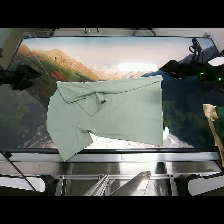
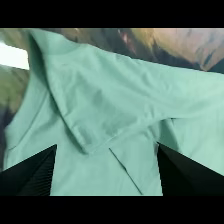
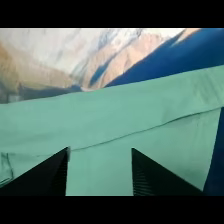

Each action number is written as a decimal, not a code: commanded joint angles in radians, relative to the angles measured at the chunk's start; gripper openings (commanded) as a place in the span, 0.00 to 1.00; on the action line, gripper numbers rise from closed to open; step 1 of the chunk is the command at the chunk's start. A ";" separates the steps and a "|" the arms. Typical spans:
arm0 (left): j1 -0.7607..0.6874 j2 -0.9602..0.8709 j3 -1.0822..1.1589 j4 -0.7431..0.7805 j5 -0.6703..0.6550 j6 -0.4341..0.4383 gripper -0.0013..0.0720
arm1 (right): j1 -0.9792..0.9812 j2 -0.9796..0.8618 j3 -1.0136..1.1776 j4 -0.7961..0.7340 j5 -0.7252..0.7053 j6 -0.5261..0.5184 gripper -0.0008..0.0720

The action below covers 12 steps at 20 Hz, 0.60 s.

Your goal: Fold the shirts.

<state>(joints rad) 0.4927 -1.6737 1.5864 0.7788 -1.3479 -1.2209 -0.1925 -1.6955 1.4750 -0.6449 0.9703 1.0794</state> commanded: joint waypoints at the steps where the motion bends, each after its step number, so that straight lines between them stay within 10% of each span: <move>1: 0.131 -0.042 0.077 0.031 -0.234 0.015 0.50 | -0.079 0.029 -0.010 -0.029 0.278 0.003 0.52; 4: 0.222 0.071 -0.163 0.077 -0.256 0.056 0.54 | -0.130 0.084 -0.156 -0.075 0.452 0.039 0.52; 9: 0.246 0.193 -0.525 0.274 -0.132 0.061 0.54 | -0.129 0.238 -0.496 -0.010 0.354 -0.064 0.52; 11: 0.218 0.193 -0.582 0.264 -0.114 0.058 1.00 | -0.128 0.276 -0.558 0.026 0.346 -0.097 0.51; 12: 0.199 0.193 -0.603 0.262 -0.099 0.060 0.97 | -0.129 0.292 -0.577 0.029 0.344 -0.101 0.51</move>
<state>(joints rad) 0.7139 -1.4994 1.0878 1.0077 -1.4845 -1.1656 -0.3199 -1.4605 0.9977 -0.6548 1.3220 1.0260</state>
